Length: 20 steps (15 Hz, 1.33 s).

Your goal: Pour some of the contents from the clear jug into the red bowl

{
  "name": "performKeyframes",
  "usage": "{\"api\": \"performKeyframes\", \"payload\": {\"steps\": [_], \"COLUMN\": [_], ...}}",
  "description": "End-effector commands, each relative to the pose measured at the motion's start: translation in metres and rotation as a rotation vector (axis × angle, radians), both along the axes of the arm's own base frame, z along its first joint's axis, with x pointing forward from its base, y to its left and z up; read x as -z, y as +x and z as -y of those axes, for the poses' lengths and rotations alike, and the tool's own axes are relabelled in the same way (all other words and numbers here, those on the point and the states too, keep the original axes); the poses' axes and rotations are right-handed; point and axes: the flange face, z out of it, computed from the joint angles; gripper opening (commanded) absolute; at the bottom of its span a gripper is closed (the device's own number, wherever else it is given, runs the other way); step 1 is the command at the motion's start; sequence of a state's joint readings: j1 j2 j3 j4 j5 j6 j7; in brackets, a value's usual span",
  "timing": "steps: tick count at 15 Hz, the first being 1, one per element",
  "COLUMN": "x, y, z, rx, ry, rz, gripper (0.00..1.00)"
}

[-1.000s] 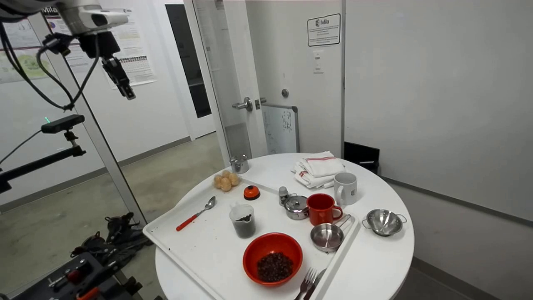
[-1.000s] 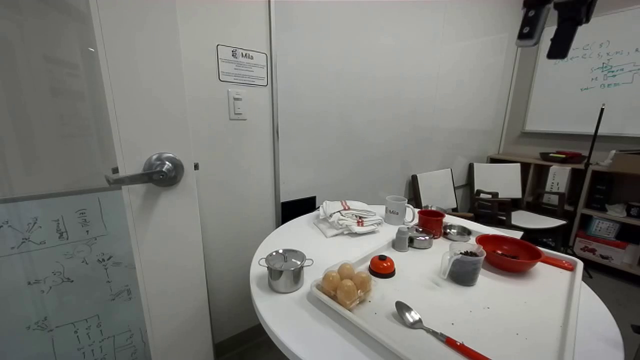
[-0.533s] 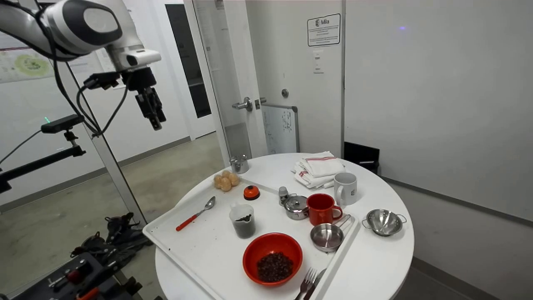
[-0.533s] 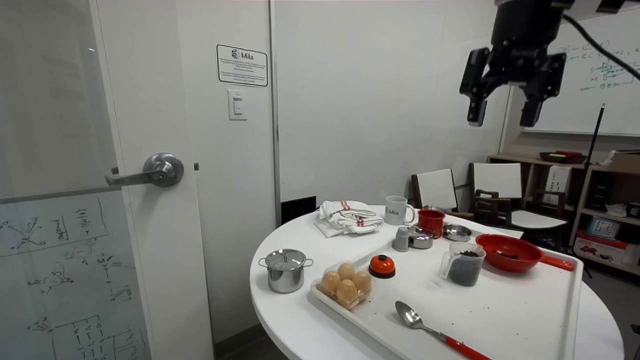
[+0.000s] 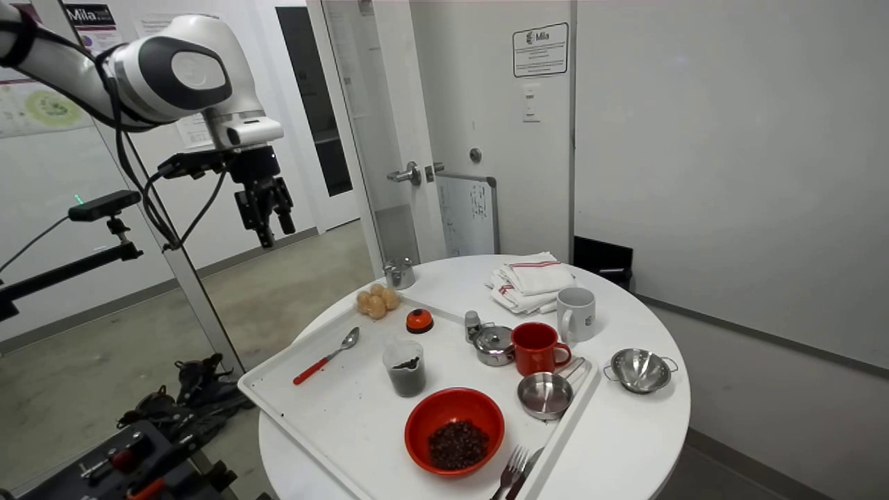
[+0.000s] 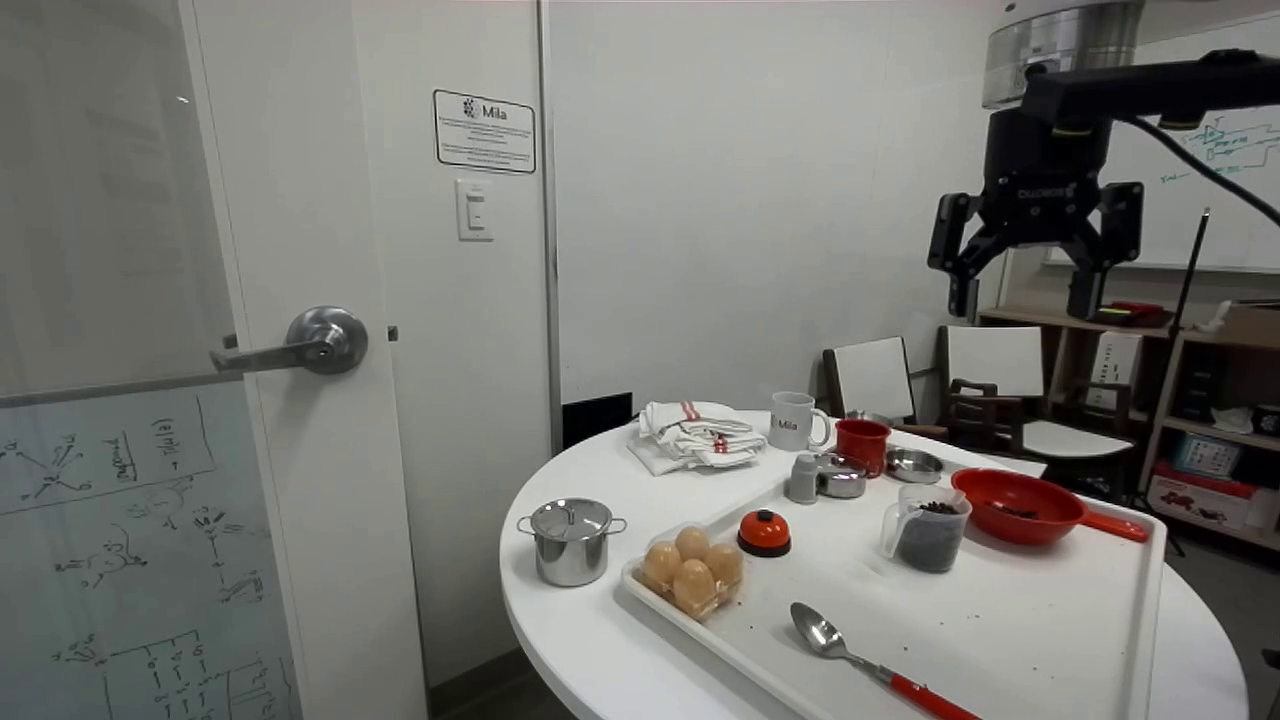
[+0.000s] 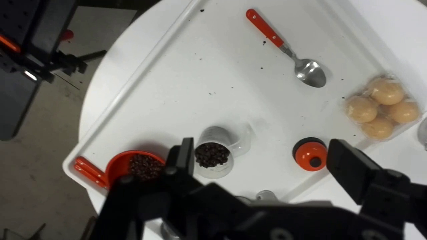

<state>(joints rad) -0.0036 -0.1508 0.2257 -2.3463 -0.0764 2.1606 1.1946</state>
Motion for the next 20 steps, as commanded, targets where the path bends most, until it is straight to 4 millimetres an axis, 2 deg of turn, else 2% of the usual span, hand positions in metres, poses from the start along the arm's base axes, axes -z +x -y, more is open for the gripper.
{"api": "performKeyframes", "payload": {"steps": [1, 4, 7, 11, 13, 14, 16, 19, 20], "x": [0.007, 0.021, 0.044, 0.075, 0.08, 0.078, 0.081, 0.08, 0.083], "y": [0.006, 0.017, 0.032, 0.031, 0.029, 0.031, 0.031, 0.031, 0.037], "z": [-0.009, -0.013, -0.009, 0.016, 0.019, 0.021, 0.024, 0.018, 0.017], "rx": [0.176, 0.341, 0.492, 0.695, 0.802, 0.708, 0.718, 0.698, 0.706], "ry": [-0.081, -0.078, -0.05, -0.008, 0.003, -0.012, -0.014, -0.038, -0.051], "rz": [-0.063, -0.114, -0.147, -0.188, -0.162, -0.182, -0.183, -0.185, -0.194], "gripper": [1.0, 1.0, 1.0, 1.0, 1.0, 1.0, 1.0, 1.0, 1.0]}}
